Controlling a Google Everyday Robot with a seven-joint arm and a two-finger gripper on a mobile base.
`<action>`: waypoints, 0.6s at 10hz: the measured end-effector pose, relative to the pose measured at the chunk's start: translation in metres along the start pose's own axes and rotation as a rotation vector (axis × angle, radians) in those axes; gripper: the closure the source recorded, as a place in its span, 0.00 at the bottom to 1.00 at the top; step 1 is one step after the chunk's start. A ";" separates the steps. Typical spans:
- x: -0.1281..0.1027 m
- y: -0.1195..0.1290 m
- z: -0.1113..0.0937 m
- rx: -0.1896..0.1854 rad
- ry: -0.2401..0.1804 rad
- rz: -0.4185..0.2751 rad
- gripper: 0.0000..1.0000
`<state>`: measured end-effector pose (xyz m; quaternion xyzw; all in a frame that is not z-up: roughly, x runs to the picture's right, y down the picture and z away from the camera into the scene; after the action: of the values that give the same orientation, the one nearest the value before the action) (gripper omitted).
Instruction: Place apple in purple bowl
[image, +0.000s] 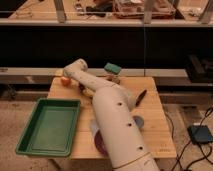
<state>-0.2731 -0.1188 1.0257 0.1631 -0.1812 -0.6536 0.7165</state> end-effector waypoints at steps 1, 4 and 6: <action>-0.001 0.001 0.001 -0.001 0.000 -0.002 0.20; -0.003 0.004 0.004 -0.005 -0.001 -0.006 0.20; -0.005 0.004 0.007 -0.005 -0.002 -0.009 0.20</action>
<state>-0.2738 -0.1133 1.0335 0.1614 -0.1794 -0.6576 0.7137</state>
